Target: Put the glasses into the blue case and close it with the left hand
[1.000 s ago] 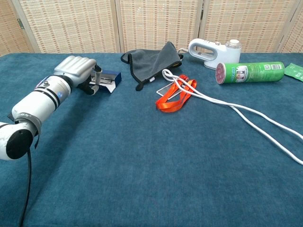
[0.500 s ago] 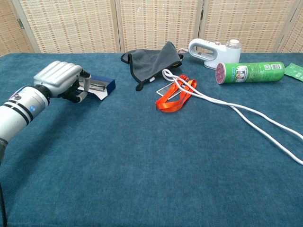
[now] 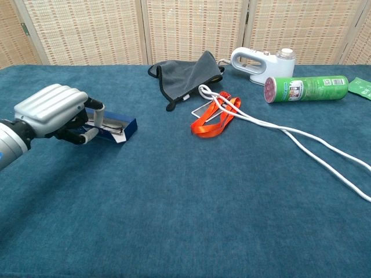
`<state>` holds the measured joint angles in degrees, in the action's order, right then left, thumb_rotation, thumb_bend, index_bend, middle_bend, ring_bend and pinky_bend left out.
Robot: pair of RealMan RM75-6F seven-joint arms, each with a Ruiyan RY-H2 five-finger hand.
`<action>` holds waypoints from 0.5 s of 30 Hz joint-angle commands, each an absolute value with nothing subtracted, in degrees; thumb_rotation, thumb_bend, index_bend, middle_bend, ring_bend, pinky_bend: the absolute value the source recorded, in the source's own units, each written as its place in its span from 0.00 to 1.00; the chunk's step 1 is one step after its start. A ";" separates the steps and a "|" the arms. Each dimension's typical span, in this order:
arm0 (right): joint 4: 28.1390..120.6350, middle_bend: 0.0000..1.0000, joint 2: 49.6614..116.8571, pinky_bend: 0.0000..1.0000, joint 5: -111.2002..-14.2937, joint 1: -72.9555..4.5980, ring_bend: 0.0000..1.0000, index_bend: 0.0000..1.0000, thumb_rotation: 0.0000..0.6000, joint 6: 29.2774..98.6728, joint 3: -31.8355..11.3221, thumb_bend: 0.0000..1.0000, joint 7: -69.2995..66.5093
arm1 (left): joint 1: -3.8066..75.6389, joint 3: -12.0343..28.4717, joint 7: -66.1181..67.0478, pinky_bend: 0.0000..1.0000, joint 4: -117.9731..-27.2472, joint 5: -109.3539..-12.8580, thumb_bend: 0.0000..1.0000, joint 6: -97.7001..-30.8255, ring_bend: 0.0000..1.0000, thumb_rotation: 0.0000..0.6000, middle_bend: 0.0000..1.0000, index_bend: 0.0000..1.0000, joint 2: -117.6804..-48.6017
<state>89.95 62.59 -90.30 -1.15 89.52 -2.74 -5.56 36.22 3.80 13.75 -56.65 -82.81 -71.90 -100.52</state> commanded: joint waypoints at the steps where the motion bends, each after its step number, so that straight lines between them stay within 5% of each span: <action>1: 89.92 0.34 62.60 0.26 -90.36 -1.15 0.28 0.26 1.00 89.71 -2.80 0.35 -5.60 | 35.33 3.75 16.37 1.00 -57.54 -81.49 0.47 -69.65 0.91 1.00 1.00 0.52 -99.10; 15: 89.81 0.34 62.66 0.26 -90.25 -1.26 0.29 0.26 1.00 89.71 -2.84 0.35 -5.60 | 35.88 5.89 15.93 1.00 -50.71 -79.01 0.46 -65.36 0.90 1.00 0.99 0.36 -101.00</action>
<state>89.80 62.66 -90.25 -1.26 89.71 -2.84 -5.60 35.79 5.72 16.00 -50.92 -79.17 -65.59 -100.84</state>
